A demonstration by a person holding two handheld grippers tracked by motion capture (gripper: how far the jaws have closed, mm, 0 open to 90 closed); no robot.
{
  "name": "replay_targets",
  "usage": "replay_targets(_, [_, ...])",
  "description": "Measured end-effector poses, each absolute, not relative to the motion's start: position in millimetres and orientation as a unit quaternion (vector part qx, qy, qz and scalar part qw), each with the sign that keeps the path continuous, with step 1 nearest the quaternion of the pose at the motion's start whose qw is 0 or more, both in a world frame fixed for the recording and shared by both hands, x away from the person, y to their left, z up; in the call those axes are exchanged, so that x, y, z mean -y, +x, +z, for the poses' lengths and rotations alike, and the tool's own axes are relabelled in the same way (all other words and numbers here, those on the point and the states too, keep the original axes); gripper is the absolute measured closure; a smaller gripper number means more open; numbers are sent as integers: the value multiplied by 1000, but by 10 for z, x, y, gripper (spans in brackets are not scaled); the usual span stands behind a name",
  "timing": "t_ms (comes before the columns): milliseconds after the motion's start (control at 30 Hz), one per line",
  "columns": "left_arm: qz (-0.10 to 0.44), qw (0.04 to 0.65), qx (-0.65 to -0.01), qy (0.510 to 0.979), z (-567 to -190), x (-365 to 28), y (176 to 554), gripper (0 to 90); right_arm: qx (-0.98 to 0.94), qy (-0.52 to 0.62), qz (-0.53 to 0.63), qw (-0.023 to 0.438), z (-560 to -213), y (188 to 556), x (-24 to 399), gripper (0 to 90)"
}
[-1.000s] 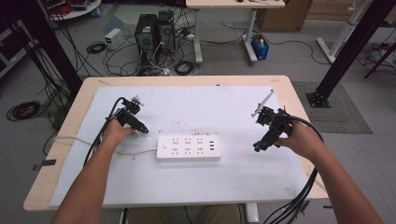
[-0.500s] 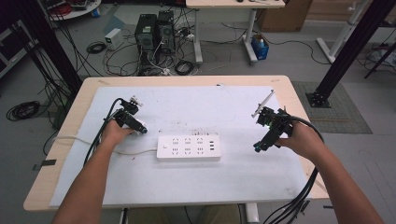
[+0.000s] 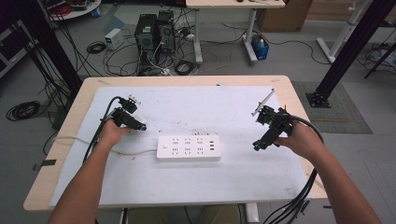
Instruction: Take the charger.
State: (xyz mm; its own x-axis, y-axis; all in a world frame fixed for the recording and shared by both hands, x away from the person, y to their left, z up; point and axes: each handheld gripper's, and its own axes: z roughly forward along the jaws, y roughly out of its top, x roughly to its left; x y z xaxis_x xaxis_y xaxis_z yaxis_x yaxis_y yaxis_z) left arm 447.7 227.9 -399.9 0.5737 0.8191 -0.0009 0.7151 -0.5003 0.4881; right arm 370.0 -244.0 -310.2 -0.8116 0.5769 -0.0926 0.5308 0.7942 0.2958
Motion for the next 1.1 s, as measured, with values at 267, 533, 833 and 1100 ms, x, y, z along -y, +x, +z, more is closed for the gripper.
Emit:
replay_targets(267, [134, 267, -392, 870, -3718, -2260, 4322, 426, -926, 323, 167, 99, -3040, 3709, 2395, 18])
replay_targets(533, [142, 306, -321, 885, -3431, -2137, 4159, 426, -912, 351, 191, 95, -3009, 3681, 2317, 18])
replay_targets(833, [126, 349, -226, 901, -3179, -1876, 3973, 426, -892, 380, 234, 65, -2965, 3647, 2248, 19])
replay_targets(1100, [127, 366, -160, 908, -3068, -1593, 3789, 426, -868, 388, 308, 25, -2944, 3555, 2143, 19])
